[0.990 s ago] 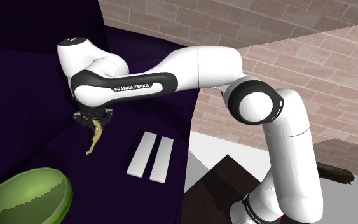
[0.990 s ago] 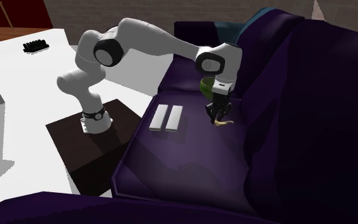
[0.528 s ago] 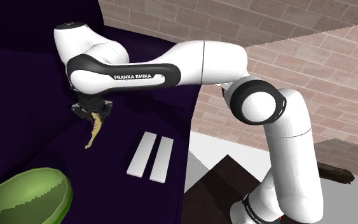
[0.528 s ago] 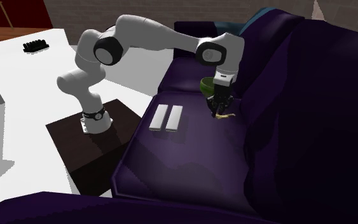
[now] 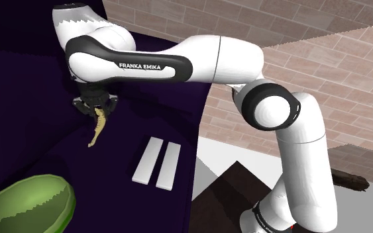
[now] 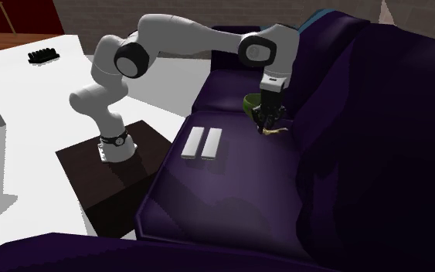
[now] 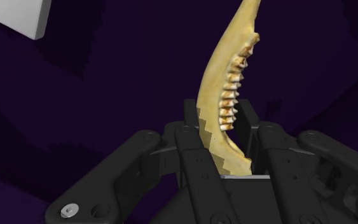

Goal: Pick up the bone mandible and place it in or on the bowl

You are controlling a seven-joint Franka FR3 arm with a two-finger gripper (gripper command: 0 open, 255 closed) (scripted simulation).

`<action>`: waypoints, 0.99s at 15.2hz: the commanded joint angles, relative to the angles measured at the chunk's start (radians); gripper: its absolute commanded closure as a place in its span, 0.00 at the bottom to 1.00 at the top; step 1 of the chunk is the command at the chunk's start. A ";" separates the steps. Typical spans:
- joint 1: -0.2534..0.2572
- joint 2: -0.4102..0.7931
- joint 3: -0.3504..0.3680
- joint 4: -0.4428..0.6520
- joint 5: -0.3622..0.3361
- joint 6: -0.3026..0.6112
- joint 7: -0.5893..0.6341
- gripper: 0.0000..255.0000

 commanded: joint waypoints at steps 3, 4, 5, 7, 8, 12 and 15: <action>0.014 0.010 -0.001 0.073 -0.001 -0.061 -0.010 1.00; 0.018 0.013 -0.002 0.092 -0.001 -0.076 -0.013 1.00; 0.022 0.017 -0.002 0.113 -0.002 -0.092 -0.016 1.00; 0.032 0.027 -0.004 0.158 -0.004 -0.126 -0.022 1.00; 0.038 0.033 -0.005 0.182 -0.005 -0.143 -0.026 1.00; 0.059 0.030 -0.002 0.212 -0.006 -0.177 -0.013 1.00; 0.083 -0.018 0.016 0.126 0.005 -0.149 0.050 1.00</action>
